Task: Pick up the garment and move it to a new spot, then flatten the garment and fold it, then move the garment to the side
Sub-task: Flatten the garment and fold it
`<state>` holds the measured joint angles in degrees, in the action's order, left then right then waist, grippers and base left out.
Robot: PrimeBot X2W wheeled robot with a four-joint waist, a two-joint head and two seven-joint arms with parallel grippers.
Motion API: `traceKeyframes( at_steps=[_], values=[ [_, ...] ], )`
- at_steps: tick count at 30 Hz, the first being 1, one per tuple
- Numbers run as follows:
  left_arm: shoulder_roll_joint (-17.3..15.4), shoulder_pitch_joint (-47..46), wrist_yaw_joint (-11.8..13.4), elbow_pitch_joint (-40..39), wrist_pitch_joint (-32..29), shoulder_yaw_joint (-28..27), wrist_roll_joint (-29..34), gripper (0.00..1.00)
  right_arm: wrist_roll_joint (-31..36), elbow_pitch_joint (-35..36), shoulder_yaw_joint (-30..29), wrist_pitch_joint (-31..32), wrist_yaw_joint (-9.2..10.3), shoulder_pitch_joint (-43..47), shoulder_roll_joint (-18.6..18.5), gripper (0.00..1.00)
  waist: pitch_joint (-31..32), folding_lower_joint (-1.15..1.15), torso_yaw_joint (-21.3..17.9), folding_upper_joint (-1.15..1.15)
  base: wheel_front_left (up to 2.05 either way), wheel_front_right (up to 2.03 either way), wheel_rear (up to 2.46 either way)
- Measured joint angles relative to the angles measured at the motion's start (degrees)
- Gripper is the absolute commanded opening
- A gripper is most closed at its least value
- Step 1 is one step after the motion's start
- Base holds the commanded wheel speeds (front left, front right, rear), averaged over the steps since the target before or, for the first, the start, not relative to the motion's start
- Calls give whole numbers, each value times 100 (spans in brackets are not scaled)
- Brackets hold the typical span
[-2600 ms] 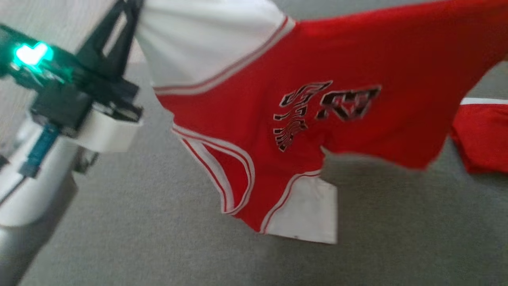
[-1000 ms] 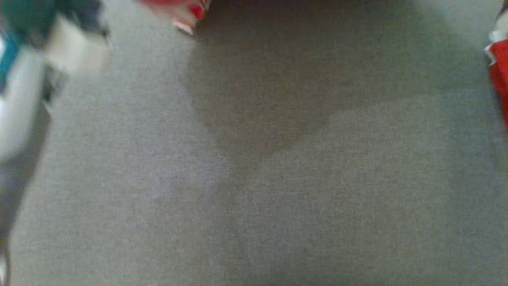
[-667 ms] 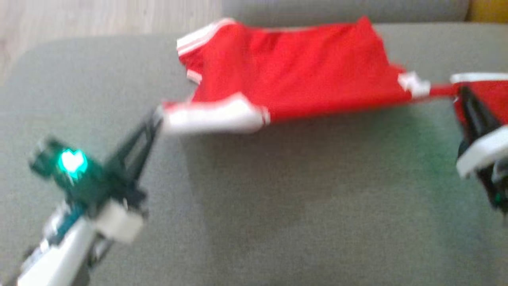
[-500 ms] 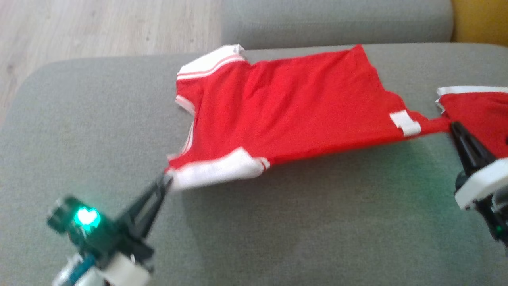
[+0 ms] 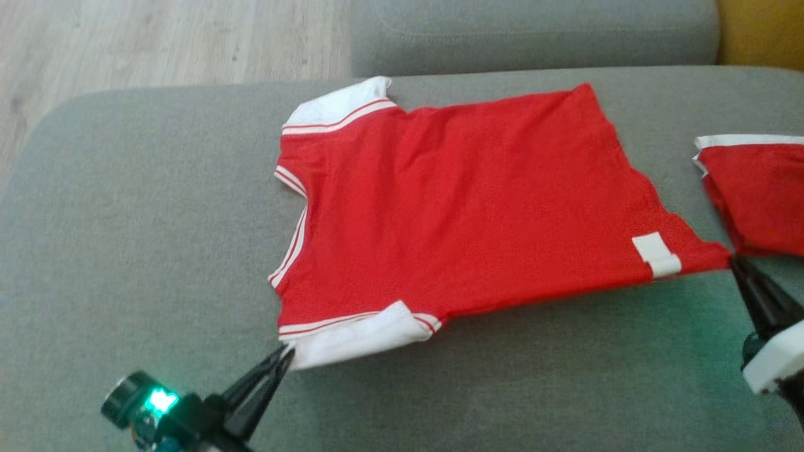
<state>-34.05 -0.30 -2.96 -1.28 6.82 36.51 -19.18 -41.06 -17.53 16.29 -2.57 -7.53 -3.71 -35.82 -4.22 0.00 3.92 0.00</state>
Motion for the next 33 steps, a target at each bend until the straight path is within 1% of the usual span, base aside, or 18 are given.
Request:
traceKeyframes(
  at_steps=[3,7,12,17,21,23,27,28,29,30,32,33],
  values=[
    [67,-352,-10,152,-16,-1,15,0,162,124,-311,194,-1,-49,199,0,-151,0,27,0,0,0,0],
    [253,-1257,-120,558,41,52,266,0,426,131,-587,421,0,-185,447,0,-400,1,90,0,0,0,0],
    [472,-2387,-263,1225,247,85,541,0,705,94,-668,660,-1,-884,594,0,-759,1,142,0,0,0,0],
    [690,-3339,-363,1900,455,253,723,0,934,-78,-567,792,0,-1612,638,0,-1110,2,200,0,0,0,0],
    [837,-3942,-369,2365,617,360,867,0,1048,-320,-397,858,-1,-2098,637,0,-1372,2,229,0,0,0,0],
    [913,-4164,-413,2594,662,439,937,0,1158,-455,-361,854,0,-2330,635,0,-1489,2,246,0,0,0,0],
    [1096,-4416,-413,3129,710,437,945,0,1349,-826,-363,751,-1,-2702,635,0,-1649,2,304,-1,0,0,0],
    [1137,-4434,-413,3242,739,433,891,18,1395,-928,-361,724,0,-2759,645,78,-1665,2,323,0,0,0,0],
    [1165,-4435,-413,3319,740,435,866,45,1434,-1006,-369,646,-1,-2791,655,100,-1673,1,340,-1,0,0,0],
    [1202,-4433,-412,3397,743,427,842,100,1462,-1098,-370,568,-1,-2815,677,100,-1671,1,352,0,0,0,0],
    [1282,-4407,-394,3449,747,380,722,100,1494,-1240,-371,420,-1,-2852,760,100,-1635,1,361,-1,0,0,0],
    [1310,-4384,-323,3441,747,377,712,100,1495,-1290,-372,323,-1,-2853,821,100,-1605,0,361,0,0,0,0]
  ],
)
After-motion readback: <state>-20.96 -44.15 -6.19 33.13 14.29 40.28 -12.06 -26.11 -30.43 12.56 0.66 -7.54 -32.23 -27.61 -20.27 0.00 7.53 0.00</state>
